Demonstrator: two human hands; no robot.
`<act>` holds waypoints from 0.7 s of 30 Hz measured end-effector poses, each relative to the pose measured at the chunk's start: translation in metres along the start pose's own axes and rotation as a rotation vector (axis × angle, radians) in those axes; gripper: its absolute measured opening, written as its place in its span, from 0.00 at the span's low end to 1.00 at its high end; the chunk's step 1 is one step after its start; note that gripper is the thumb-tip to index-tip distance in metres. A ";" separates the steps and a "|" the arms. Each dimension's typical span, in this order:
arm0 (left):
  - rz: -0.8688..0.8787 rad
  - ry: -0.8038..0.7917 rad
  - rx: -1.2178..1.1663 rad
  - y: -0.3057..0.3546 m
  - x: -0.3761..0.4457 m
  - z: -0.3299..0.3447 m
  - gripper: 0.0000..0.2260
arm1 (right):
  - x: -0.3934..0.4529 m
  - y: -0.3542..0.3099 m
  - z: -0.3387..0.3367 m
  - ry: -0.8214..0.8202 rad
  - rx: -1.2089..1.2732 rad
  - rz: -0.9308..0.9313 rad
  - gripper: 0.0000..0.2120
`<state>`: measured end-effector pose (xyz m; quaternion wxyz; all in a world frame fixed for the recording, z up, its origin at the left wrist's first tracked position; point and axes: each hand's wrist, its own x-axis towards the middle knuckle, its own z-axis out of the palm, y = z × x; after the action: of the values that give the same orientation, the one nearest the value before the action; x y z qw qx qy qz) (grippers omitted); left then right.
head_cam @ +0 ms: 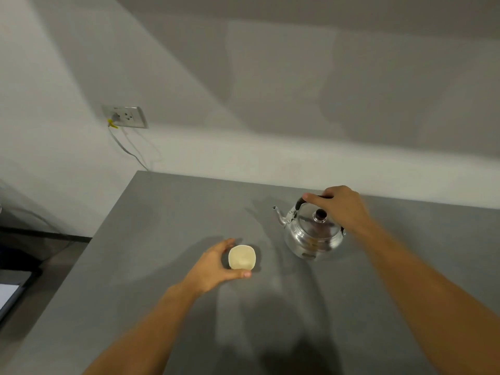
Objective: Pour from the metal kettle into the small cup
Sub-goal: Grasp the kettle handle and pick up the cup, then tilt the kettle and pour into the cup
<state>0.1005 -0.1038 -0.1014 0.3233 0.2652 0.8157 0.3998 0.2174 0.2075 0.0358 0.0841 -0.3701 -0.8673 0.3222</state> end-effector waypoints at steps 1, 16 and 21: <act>0.010 -0.002 -0.008 -0.003 -0.001 0.003 0.49 | -0.007 -0.003 -0.001 -0.013 0.000 -0.016 0.28; -0.006 0.114 -0.191 -0.016 -0.007 0.031 0.31 | -0.073 -0.034 0.023 -0.120 -0.208 -0.150 0.28; -0.019 0.130 -0.209 -0.016 -0.007 0.034 0.31 | -0.080 -0.047 0.036 -0.122 -0.292 -0.173 0.28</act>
<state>0.1273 -0.1006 -0.1288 0.2992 0.1960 0.7912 0.4960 0.2333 0.1097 0.0443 0.0042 -0.2823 -0.9369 0.2061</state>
